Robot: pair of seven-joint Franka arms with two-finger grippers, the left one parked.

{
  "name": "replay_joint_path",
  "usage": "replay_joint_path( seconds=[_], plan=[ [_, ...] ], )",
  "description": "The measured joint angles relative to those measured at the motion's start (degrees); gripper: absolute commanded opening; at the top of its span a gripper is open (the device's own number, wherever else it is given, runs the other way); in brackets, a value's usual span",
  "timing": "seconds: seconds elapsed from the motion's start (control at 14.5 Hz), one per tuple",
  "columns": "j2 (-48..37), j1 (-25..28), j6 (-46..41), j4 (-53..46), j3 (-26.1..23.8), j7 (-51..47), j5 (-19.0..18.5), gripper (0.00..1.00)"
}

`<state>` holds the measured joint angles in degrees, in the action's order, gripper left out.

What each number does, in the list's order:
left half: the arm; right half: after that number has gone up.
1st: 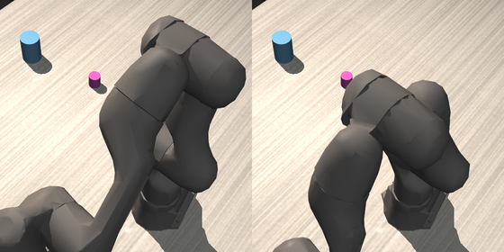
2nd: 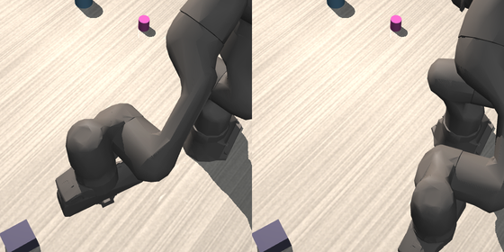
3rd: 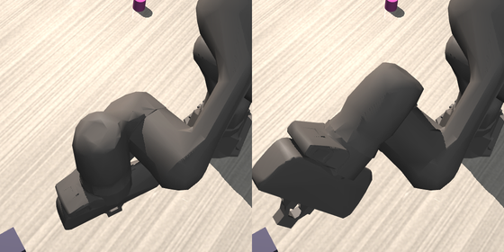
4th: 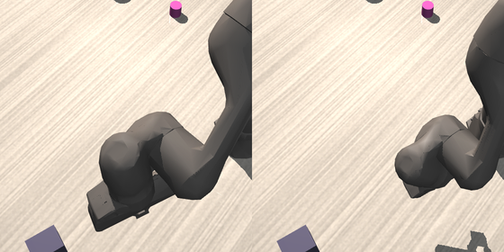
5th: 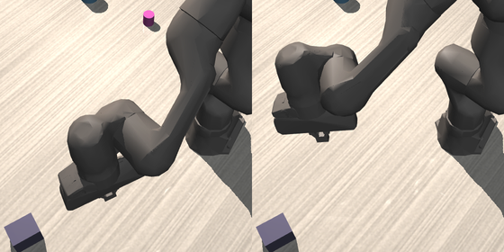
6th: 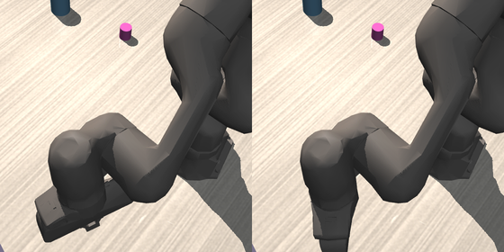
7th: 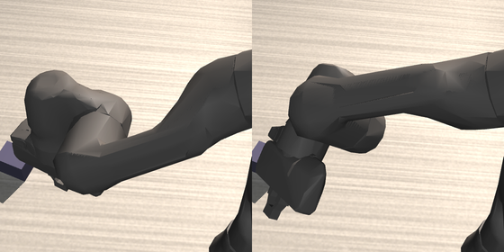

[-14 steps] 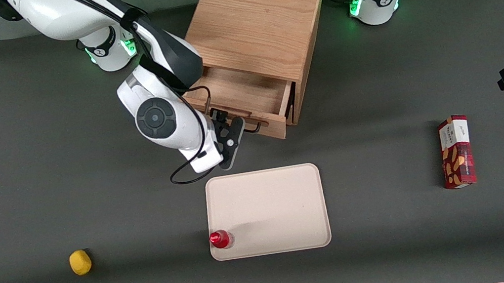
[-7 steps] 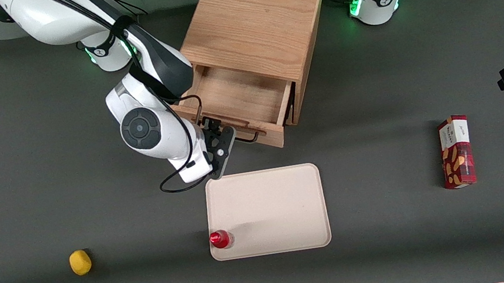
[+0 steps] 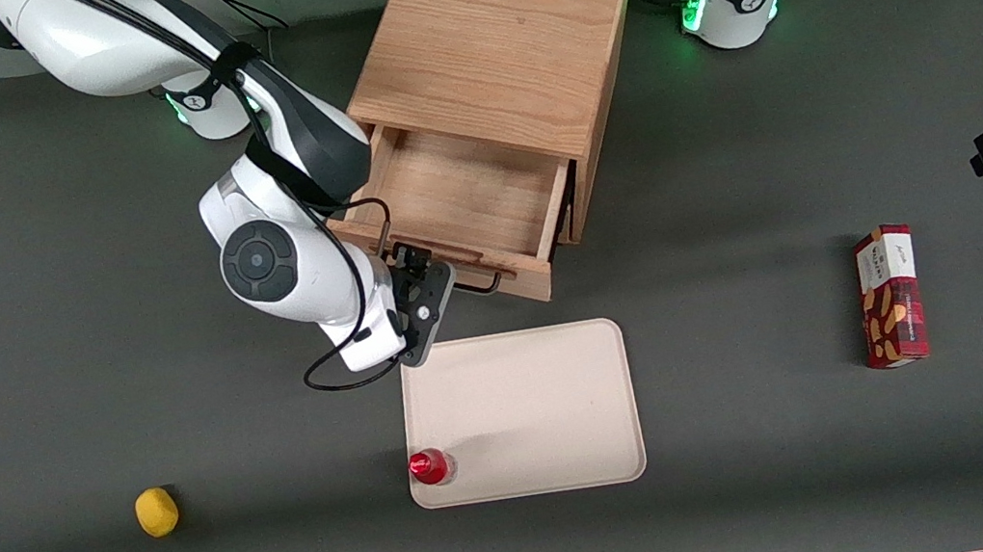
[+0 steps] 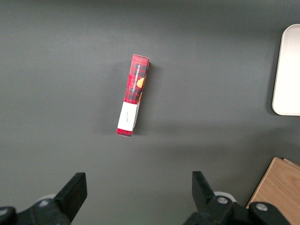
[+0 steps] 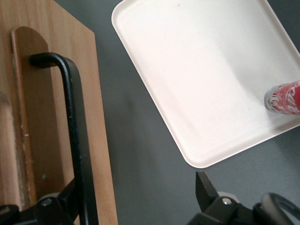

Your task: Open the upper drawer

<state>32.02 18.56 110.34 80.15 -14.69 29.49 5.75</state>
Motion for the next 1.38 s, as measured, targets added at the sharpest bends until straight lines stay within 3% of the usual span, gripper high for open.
replay_joint_path(
  seconds=[1.38],
  plan=[
    [1.89, -3.92, 4.64, -2.48, 0.06, 2.43, 0.0, 1.0]
  ],
)
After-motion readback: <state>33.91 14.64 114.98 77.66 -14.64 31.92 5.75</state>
